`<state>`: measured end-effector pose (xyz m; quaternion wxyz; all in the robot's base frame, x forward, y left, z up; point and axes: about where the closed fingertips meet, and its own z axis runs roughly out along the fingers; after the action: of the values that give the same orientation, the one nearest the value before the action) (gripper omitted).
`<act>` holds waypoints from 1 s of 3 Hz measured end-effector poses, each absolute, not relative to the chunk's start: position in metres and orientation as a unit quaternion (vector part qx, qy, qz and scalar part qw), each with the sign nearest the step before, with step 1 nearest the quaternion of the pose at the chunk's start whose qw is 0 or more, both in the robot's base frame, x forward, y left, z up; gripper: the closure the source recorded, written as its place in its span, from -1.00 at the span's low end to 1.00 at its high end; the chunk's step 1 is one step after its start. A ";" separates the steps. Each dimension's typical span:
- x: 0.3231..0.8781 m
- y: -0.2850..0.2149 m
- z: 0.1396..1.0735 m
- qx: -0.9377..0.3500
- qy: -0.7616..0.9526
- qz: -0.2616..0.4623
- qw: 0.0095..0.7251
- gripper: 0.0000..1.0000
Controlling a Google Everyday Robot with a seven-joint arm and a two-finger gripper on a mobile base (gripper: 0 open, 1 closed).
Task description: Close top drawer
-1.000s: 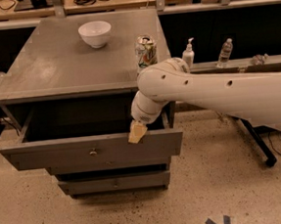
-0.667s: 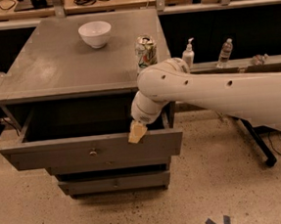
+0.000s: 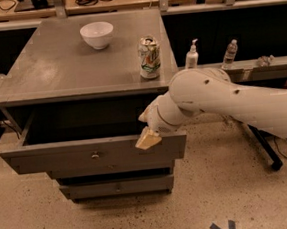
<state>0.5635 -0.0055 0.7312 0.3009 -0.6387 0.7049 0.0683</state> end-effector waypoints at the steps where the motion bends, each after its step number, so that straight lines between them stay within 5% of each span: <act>1: 0.531 -0.008 0.754 -0.640 0.689 0.087 0.330 -0.22; 2: 0.490 0.003 0.758 -0.641 0.673 0.125 0.348 -0.01; 3: 0.462 0.025 0.744 -0.648 0.661 0.152 0.347 0.43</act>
Offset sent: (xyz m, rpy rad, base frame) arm -0.1083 0.0088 0.0302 0.2140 0.0041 0.0968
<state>0.4623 0.0249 0.7443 0.3474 -0.6475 0.6609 0.1521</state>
